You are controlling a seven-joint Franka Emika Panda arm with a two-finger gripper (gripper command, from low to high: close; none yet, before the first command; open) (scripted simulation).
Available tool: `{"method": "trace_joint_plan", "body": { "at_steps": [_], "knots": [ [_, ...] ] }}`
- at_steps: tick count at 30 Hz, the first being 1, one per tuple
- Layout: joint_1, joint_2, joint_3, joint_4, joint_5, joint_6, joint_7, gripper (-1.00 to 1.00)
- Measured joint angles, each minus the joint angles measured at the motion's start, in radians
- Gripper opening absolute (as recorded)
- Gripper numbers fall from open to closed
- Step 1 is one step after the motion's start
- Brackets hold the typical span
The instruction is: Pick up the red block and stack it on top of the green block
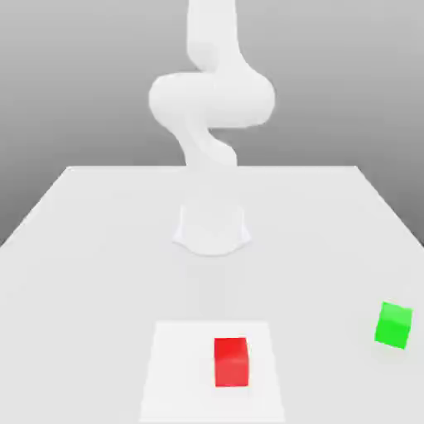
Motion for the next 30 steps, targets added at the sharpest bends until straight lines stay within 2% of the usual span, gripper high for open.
{"method": "trace_joint_plan", "body": {
  "at_steps": [21, 27, 28, 30],
  "knots": [
    [0.023, 0.768, 0.036, -0.319, -0.011, 0.397, 0.024, 0.00],
    [0.038, 0.985, 0.017, -0.304, -0.029, 0.572, 0.038, 0.00],
    [0.040, 1.004, 0.015, -0.301, -0.031, 0.587, 0.039, -1.00],
    [0.040, 1.004, 0.015, -0.301, -0.031, 0.587, 0.040, -1.00]
  ]
}}
